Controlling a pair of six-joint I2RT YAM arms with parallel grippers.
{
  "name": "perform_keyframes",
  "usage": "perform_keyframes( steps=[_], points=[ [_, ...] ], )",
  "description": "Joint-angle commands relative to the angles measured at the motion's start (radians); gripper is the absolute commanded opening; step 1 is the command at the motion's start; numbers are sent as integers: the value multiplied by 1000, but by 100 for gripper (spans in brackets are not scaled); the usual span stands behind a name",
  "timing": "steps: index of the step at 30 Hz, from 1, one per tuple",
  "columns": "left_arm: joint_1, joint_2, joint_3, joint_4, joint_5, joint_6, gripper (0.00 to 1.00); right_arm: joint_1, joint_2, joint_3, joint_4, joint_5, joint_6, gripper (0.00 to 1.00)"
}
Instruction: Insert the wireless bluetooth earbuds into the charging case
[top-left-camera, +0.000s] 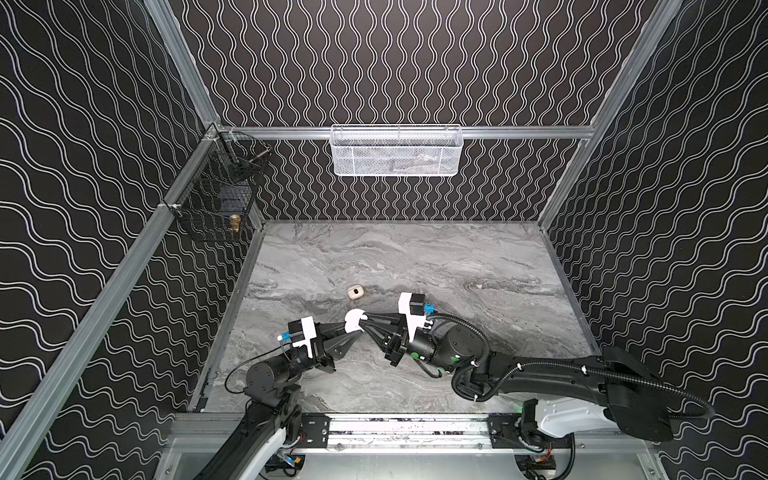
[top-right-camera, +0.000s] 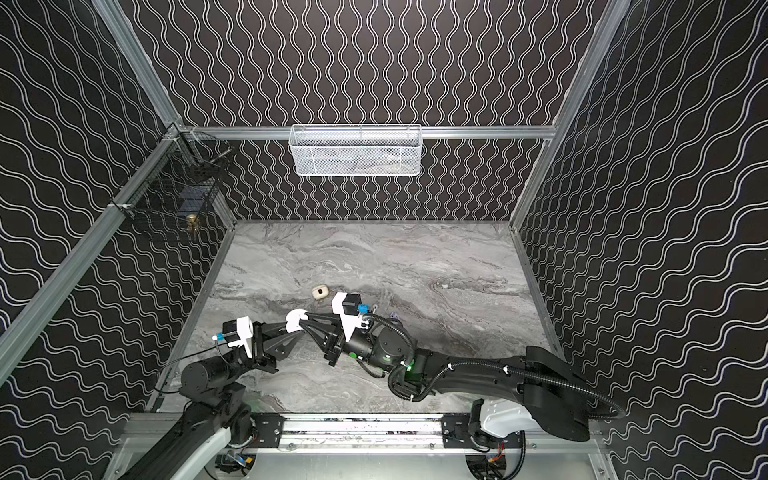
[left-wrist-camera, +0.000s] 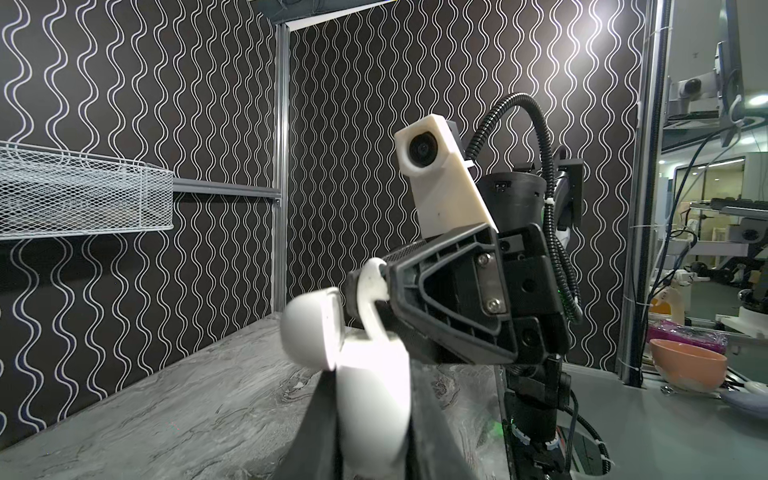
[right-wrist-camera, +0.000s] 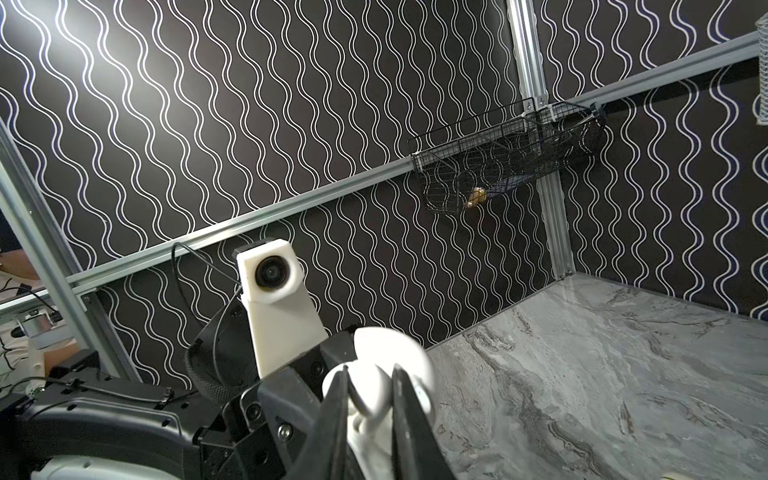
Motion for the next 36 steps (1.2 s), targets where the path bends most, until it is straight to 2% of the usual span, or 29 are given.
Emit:
perform_keyframes(
  steps=[1,10,17,23,31,36],
  points=[
    [0,1,6,71,-21,-3,0,7,8,-5,-46,-53,-4,19],
    [-1,7,3,105,2,4,0,16,14,-17,-67,-55,-9,20],
    [0,-22,-2,140,40,12,0,18,-2,-42,-90,-15,-15,21],
    [-1,-21,-14,218,101,18,0,18,9,-28,-123,-22,-11,20],
    [0,-8,-14,266,109,4,0,23,8,-46,-118,-51,-10,21],
    [-1,4,-18,308,115,-9,0,30,17,-54,-122,-56,-16,25]
  ],
)
